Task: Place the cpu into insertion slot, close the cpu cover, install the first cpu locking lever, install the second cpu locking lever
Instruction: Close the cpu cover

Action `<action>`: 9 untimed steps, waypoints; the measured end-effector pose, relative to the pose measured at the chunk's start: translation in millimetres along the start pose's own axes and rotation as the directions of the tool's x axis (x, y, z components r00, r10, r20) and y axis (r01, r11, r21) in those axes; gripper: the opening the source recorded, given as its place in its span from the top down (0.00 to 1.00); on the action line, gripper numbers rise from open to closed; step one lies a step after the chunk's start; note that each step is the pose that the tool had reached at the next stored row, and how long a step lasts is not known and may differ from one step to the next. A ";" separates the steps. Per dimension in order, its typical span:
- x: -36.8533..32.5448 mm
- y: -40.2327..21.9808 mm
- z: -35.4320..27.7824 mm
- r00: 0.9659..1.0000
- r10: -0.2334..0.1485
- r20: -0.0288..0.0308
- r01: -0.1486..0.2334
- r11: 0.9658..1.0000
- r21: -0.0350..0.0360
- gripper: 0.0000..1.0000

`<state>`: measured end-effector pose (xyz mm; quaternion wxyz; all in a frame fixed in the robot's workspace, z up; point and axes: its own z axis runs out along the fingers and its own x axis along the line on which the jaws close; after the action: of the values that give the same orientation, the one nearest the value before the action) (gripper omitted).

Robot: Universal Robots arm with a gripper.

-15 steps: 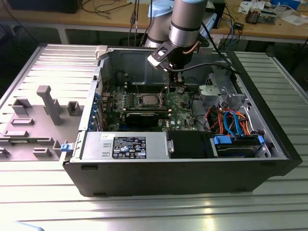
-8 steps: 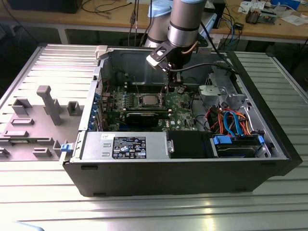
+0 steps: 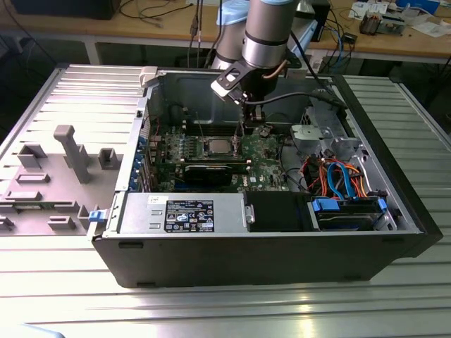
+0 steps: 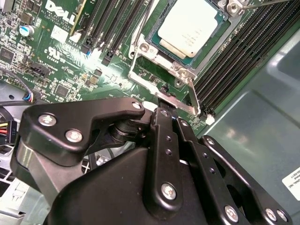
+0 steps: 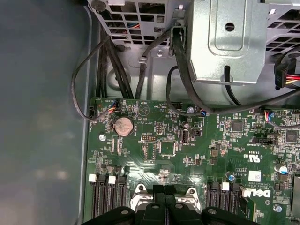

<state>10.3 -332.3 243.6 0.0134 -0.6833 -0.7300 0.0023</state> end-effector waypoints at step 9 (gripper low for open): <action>0.3 -4.4 0.1 1.000 0.000 0.000 0.000 1.000 0.000 0.89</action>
<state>5.9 -332.3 243.6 0.0134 -0.6834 -0.7300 0.0023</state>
